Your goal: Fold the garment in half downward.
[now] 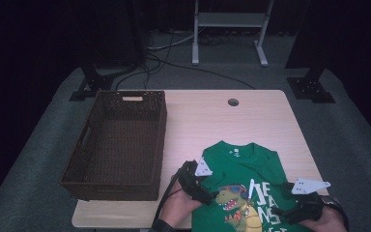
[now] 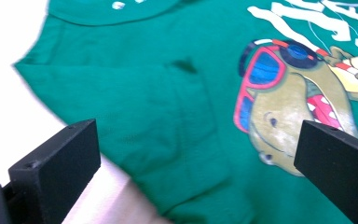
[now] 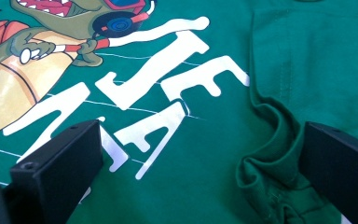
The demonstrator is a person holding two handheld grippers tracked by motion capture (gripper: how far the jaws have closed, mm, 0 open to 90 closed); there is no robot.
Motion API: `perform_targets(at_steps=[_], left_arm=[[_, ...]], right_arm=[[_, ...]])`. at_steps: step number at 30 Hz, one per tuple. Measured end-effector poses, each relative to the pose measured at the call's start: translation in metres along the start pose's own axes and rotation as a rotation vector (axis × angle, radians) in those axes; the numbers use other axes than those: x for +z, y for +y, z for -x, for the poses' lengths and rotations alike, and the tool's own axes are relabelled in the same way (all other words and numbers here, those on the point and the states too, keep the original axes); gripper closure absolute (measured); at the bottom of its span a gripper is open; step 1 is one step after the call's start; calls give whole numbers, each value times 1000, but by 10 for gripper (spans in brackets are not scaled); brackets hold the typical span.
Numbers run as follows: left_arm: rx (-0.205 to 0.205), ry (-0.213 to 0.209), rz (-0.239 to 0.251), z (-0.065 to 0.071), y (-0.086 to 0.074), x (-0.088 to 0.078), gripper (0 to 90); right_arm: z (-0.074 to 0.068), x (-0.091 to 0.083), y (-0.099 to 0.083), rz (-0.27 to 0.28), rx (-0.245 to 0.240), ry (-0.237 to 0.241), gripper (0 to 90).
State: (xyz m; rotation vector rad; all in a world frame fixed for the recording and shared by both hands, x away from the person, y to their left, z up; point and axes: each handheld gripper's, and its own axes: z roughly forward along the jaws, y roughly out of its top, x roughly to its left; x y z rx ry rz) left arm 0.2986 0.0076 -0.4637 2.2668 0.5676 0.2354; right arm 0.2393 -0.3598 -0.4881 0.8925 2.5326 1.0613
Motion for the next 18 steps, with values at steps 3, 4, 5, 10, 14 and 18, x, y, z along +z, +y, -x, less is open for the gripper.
perform_targets(at_steps=[3,4,5,10,14,18], left_arm=[[-2,5,3,-8,3,-2,0],[0,6,3,-9,4,-2,0],[0,8,5,-10,5,-2,0],[4,15,17,-16,9,-3,0],[6,15,32,-24,15,-3,0],[10,23,39,-31,21,-1,0]], right_arm=[[0,-2,-2,0,0,-1,0],[1,-3,-3,0,1,-2,0],[1,-3,-3,0,2,-3,0],[1,-4,-4,0,3,-4,0],[1,-4,-4,0,3,-4,0],[1,-4,-4,0,5,-4,0]])
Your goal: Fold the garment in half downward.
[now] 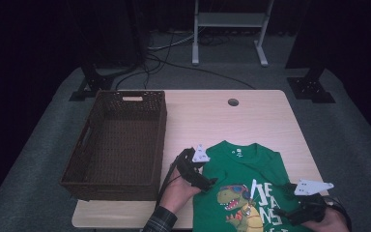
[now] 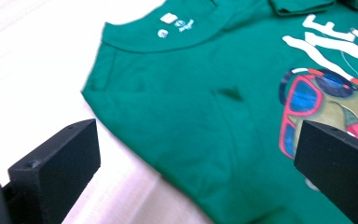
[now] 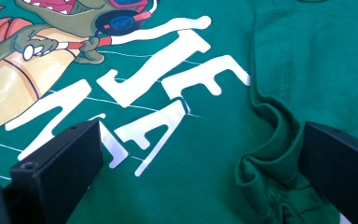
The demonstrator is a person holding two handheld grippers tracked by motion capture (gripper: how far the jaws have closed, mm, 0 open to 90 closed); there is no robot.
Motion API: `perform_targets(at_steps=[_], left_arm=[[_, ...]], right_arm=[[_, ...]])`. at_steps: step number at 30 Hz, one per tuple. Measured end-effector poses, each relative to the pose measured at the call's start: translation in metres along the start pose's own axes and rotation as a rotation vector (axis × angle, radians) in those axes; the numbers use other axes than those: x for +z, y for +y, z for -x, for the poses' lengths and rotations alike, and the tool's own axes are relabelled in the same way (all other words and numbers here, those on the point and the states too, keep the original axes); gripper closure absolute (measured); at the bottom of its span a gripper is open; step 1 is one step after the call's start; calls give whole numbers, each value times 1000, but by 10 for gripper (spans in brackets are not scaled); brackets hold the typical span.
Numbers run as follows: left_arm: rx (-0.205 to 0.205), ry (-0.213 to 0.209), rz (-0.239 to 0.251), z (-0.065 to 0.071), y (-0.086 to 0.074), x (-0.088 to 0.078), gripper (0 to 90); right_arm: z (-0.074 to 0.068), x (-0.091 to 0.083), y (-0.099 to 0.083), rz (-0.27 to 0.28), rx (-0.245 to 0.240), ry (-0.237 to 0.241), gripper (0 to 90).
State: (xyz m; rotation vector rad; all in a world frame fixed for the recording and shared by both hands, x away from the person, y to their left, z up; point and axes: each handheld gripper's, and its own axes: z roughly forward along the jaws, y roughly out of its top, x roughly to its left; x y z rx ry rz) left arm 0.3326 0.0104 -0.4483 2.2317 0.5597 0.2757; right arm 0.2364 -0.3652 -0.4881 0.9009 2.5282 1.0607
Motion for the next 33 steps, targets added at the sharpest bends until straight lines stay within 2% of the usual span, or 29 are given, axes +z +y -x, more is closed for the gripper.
perform_targets(at_steps=[4,11,18,25,29,33], left_arm=[[4,13,4,-5,4,1,0],[-23,17,16,-25,9,4,0],[-42,26,23,-36,12,10,0],[-47,35,5,-44,15,20,0],[-42,53,-6,-51,16,23,0],[-59,73,0,-60,17,25,0]], right_arm=[[0,0,0,0,1,0,0],[0,0,0,0,-1,0,0],[0,0,0,-1,1,-1,0],[0,0,0,-1,2,0,0],[0,0,0,-1,2,-1,0],[0,0,0,0,1,-1,0]])
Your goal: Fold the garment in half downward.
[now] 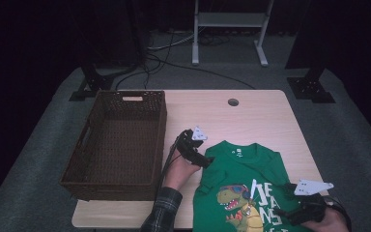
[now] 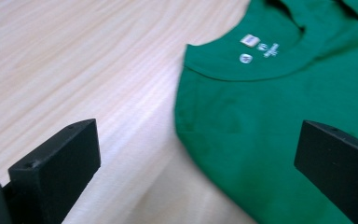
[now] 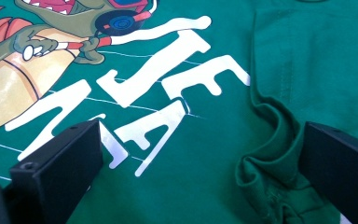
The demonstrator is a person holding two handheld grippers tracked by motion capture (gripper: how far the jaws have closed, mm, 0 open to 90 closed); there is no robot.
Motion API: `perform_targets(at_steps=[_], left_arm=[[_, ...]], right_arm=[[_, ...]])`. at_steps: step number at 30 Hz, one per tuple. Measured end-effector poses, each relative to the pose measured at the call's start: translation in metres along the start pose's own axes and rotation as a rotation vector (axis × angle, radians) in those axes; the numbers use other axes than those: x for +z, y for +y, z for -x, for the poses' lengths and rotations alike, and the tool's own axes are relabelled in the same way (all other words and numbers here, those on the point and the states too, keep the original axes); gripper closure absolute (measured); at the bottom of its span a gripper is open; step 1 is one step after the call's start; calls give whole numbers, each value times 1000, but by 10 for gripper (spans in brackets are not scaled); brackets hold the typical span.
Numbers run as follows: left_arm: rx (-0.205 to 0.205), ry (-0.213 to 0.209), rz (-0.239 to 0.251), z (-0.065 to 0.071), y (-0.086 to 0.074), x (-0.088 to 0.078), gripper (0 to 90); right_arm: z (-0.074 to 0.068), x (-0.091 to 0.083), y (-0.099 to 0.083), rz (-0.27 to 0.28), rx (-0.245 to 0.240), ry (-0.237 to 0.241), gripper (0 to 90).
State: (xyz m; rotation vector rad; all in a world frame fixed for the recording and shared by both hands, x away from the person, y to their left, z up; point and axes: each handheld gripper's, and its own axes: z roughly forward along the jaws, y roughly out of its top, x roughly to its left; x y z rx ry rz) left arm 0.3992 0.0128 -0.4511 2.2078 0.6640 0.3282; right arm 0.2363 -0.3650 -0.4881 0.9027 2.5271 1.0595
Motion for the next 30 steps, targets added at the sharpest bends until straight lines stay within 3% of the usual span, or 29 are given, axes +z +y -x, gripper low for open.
perform_targets(at_steps=[16,30], left_arm=[[-14,32,-20,-26,0,15,0],[-48,29,-61,-35,-9,36,0]], right_arm=[[0,0,0,2,-2,0,0],[2,0,0,1,-12,10,0]])
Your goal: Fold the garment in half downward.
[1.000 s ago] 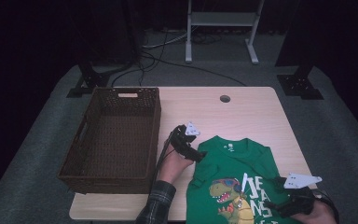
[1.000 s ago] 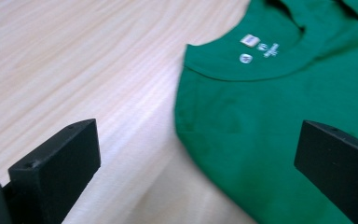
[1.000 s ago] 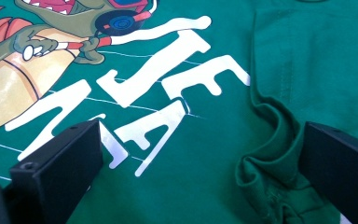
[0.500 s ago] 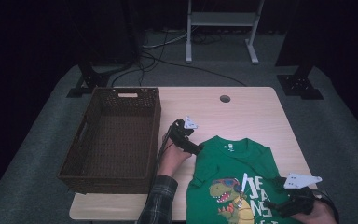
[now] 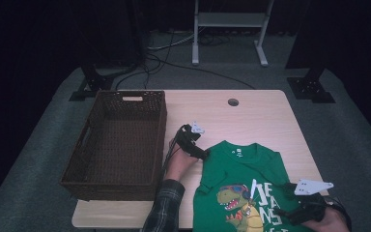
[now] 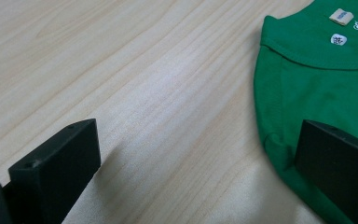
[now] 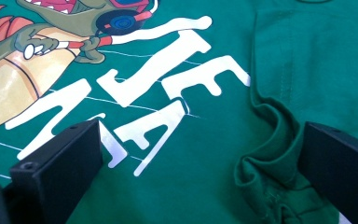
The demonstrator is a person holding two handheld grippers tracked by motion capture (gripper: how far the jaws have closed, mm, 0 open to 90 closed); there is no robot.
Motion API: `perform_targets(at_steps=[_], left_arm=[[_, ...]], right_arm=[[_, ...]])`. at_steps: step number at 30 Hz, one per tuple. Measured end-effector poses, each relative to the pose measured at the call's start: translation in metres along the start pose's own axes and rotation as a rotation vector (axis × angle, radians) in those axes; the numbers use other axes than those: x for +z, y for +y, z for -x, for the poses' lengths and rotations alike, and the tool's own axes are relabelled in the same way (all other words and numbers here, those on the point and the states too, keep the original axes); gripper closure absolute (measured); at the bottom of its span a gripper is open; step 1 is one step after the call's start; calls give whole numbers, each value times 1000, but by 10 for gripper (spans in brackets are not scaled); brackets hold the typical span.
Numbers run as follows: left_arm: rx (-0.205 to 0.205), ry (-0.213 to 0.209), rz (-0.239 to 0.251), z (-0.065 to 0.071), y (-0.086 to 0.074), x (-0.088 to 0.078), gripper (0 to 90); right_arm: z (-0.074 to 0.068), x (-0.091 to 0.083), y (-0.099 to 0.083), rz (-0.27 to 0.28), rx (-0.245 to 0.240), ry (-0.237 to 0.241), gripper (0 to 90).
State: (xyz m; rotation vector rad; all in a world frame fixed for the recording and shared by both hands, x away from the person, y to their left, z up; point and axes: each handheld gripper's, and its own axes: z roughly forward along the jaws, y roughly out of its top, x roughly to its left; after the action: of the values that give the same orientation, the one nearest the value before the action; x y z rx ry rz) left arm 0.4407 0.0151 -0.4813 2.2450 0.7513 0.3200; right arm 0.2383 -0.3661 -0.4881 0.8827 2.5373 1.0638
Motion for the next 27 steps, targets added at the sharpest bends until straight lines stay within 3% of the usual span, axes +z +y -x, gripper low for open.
perform_targets(at_steps=[12,15,17,27], left_arm=[[-26,30,-1,-3,-6,-3,0],[-29,33,-1,-3,-6,-3,0],[-30,34,-1,-3,-6,-3,0],[-24,28,-2,-4,-6,-3,0]], right_arm=[[19,2,5,-17,-51,51,0],[21,2,9,-36,-39,72,0],[23,0,12,-20,-29,83,0],[34,-4,24,23,-23,50,0]])
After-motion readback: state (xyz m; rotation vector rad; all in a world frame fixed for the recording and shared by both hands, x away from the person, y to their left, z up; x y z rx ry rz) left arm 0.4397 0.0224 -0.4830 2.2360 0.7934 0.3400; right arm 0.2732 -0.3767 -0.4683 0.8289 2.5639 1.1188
